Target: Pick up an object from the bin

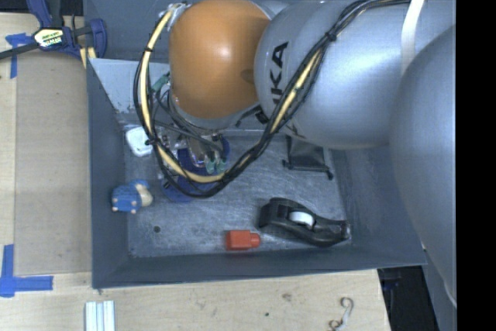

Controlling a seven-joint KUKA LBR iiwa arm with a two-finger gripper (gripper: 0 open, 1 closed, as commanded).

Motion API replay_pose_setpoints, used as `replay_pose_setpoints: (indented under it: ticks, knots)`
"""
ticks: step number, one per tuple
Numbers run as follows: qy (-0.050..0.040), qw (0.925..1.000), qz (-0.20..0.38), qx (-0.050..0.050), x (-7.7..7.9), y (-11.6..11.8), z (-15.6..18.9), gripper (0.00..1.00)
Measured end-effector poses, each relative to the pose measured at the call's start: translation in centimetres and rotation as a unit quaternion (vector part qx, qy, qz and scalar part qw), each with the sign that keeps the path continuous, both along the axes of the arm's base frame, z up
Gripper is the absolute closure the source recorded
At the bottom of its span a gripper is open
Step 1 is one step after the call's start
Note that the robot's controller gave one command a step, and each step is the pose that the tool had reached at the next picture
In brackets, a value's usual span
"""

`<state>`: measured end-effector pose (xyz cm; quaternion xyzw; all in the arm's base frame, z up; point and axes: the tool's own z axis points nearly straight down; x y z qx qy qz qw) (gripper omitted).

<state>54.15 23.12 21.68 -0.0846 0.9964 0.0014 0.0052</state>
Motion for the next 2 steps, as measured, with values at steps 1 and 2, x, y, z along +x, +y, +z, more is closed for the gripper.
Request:
replay_pose_setpoints:
  ticks: [1,2]
  knots:
    - [0.0036,1.0,0.0,-0.001,-0.1,0.0,-0.5,0.0]
    - [0.0072,0.9992,0.04,-0.003,1.9,-7.6,-8.9,0.0]
